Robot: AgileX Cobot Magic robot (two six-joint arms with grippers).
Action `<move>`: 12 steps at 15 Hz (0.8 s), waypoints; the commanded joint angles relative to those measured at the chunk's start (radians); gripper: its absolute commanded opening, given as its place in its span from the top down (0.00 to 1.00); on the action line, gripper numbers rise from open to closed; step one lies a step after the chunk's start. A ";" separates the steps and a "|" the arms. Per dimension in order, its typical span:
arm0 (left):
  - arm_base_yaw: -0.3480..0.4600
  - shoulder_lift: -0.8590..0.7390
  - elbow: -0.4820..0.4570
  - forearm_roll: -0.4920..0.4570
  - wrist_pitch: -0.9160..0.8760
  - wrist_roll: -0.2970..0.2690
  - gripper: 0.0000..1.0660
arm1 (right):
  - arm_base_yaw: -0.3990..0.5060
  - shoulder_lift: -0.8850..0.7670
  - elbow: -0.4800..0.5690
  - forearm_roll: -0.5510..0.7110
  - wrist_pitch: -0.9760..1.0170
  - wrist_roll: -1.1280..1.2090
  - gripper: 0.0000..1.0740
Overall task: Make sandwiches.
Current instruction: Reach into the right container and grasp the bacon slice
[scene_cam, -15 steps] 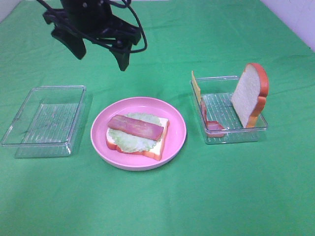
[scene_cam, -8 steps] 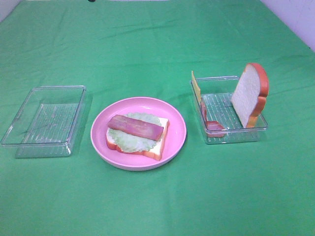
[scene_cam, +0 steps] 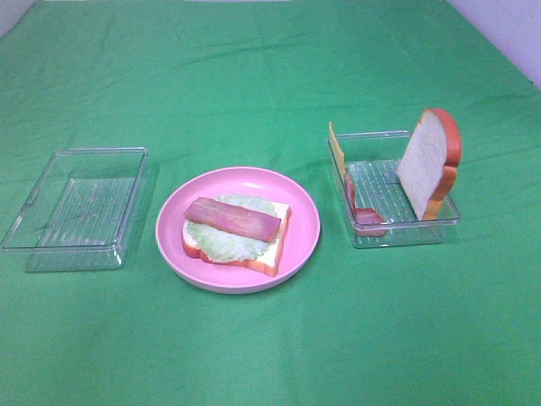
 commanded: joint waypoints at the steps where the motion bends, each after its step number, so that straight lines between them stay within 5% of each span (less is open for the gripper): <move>1: -0.002 -0.161 0.133 0.011 0.047 0.002 0.20 | -0.007 -0.015 0.003 0.001 -0.008 -0.006 0.26; 12: -0.002 -0.875 0.579 0.108 0.022 0.026 0.20 | -0.007 0.017 -0.018 0.023 -0.059 -0.003 0.27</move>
